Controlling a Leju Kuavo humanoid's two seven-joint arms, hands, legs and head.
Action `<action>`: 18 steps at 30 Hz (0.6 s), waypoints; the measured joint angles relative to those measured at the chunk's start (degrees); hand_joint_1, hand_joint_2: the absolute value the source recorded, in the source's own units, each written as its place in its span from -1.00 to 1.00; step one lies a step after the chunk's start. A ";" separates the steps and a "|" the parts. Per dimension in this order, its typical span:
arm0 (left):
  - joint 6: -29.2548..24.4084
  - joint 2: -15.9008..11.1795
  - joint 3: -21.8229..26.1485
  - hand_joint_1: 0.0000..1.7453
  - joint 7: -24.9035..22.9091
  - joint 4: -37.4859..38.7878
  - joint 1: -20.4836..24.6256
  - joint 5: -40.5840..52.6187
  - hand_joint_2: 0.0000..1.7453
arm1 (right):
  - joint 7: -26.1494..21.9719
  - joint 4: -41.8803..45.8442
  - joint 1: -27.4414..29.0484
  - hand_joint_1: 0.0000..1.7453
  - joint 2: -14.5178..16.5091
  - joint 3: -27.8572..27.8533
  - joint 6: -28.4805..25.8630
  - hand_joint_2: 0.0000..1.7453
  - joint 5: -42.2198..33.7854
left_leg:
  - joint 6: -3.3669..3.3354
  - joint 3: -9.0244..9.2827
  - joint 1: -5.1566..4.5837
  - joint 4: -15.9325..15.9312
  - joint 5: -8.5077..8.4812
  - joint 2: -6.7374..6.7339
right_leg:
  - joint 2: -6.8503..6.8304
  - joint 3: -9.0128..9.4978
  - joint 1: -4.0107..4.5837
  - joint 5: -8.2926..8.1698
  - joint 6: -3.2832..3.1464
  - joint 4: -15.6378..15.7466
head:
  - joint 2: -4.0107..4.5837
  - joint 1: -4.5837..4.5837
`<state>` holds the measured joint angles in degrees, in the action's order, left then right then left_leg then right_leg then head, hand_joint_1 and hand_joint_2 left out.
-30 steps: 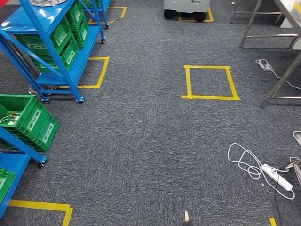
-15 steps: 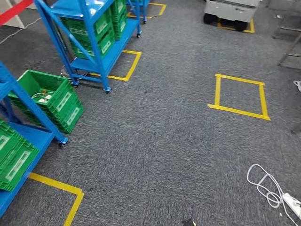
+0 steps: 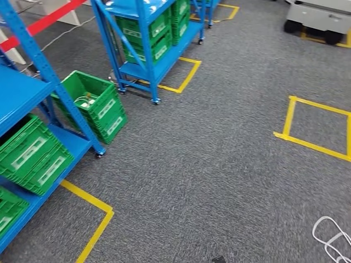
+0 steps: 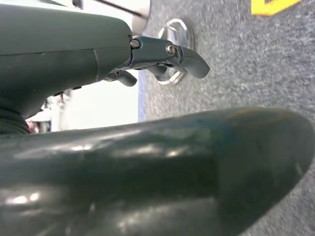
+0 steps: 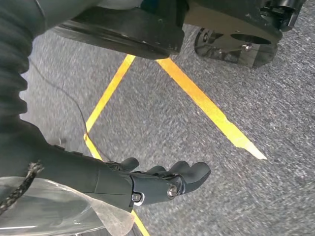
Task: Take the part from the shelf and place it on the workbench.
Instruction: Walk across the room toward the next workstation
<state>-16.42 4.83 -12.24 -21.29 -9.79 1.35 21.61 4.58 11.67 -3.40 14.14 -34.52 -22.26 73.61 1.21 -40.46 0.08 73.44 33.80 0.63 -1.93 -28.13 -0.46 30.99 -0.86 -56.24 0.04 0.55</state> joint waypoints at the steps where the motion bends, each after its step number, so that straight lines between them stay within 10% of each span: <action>1: 0.03 0.00 0.00 -1.00 0.02 0.00 -0.08 0.01 -1.00 | 0.04 0.00 0.03 -1.00 -0.03 -0.01 -0.01 1.00 0.00 | 0.13 -0.25 0.14 0.56 -0.51 -0.17 | -0.79 0.14 0.02 0.15 0.00 -0.01 | 0.00 0.00; 5: 0.03 0.01 0.00 -1.00 0.07 0.00 -0.04 0.01 -1.00 | 0.10 0.00 0.11 -1.00 -0.07 -0.02 -0.05 1.00 0.07 | -0.38 5.99 -0.18 -11.65 -6.64 -3.70 | -3.38 0.88 0.24 1.13 0.77 -0.04 | 0.00 0.04; 9: -0.05 0.05 0.00 -1.00 0.11 0.00 0.13 0.01 -1.00 | 0.10 0.02 0.02 -1.00 -0.09 -0.02 -0.13 1.00 0.12 | -1.84 7.38 -0.73 -14.89 -6.46 -3.95 | -5.66 1.73 0.56 2.10 1.92 0.08 | 0.00 -0.09; 11: -0.07 0.02 0.01 -1.00 0.10 0.00 0.01 -0.02 -1.00 | 0.09 0.05 -0.07 -1.00 -0.10 -0.02 -0.13 1.00 0.11 | -2.49 7.60 -0.41 -15.39 -6.74 -2.66 | -3.23 1.45 0.39 3.56 2.43 -1.53 | 0.00 -0.39; 15: 0.06 0.21 0.02 -1.00 0.18 0.00 0.17 -0.03 -1.00 | -0.45 0.09 -0.47 -1.00 -0.20 -0.02 -0.08 1.00 0.03 | -3.11 7.63 -0.17 -15.59 -6.89 0.16 | 1.44 -5.73 0.13 9.32 2.88 -15.17 | 0.00 -0.83; 18: 0.14 0.25 0.02 -1.00 0.32 0.00 0.18 -0.02 -1.00 | -0.48 0.11 -0.70 -1.00 -0.32 -0.02 -0.05 1.00 -0.01 | -2.93 7.98 -0.05 -15.47 -6.71 2.79 | 2.08 -5.80 -0.13 4.61 2.98 -12.33 | 0.00 -0.82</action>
<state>-16.28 5.08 -12.22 -20.98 -9.79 1.53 21.58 4.10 11.78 -4.10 13.82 -34.53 -22.31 73.60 -1.72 -32.48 0.03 57.97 27.09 3.42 0.15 -33.94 -0.59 35.61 2.12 -68.57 0.04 -0.27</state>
